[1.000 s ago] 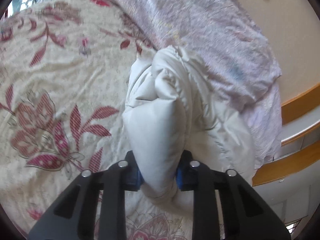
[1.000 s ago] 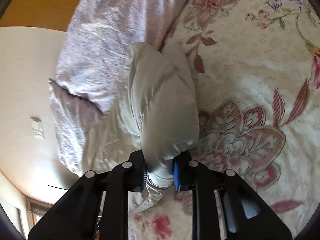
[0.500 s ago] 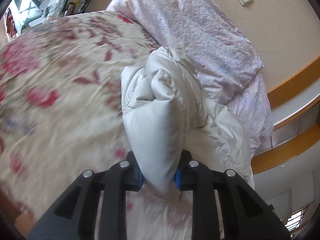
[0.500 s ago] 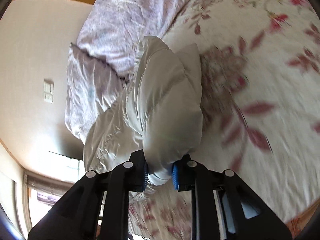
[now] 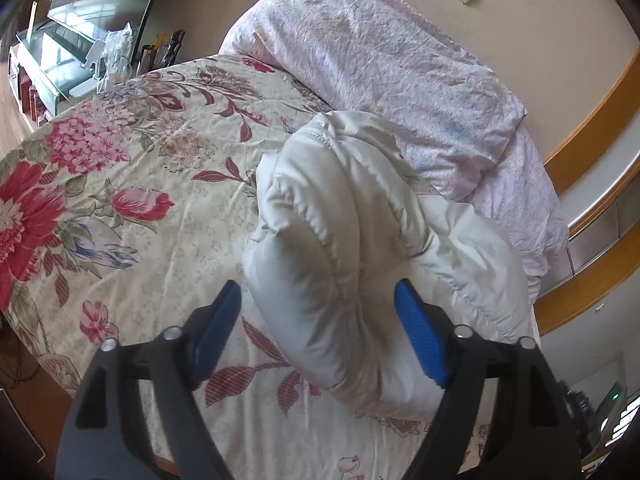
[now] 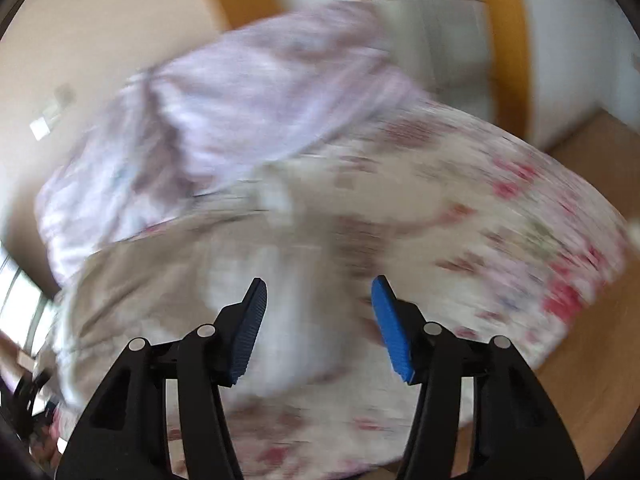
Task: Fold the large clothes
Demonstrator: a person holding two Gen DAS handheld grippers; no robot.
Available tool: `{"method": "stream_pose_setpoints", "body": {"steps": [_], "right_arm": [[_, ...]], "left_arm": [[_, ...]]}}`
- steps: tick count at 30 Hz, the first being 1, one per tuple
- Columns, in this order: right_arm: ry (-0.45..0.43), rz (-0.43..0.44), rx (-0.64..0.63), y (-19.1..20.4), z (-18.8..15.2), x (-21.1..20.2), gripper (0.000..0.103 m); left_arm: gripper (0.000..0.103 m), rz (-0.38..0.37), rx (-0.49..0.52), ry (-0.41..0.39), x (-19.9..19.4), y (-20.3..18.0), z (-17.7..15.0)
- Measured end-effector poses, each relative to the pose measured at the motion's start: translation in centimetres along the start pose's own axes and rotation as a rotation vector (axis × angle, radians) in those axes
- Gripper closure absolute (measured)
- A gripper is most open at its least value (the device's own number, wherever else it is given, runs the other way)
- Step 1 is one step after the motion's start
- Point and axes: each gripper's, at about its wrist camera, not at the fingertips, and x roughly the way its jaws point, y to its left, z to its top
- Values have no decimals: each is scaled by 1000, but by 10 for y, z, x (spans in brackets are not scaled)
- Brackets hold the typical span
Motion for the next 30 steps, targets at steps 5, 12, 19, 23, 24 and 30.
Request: {"method": "stream_pose_setpoints", "body": {"steps": [5,12,19,23,24,30], "right_arm": [[30,163,-266,105,-15,21,47],[58,208,-389,167,-40,47,47],[61,182,-413,174,-55,55,47],[93,159,-404,176,-59,69,46],[107,155,-393,173,-61,74,46],[167,116,-434,174,-77,101,45]], "left_arm": [[22,1,-30,22,9,2,-3],[20,-17,-60,29,18,4,-4],[20,-29,-76,35,27,2,-2],[20,-38,-89,47,34,2,-3],[20,-42,-92,49,36,2,-3],[20,-70,-97,42,44,-2,-1]]}}
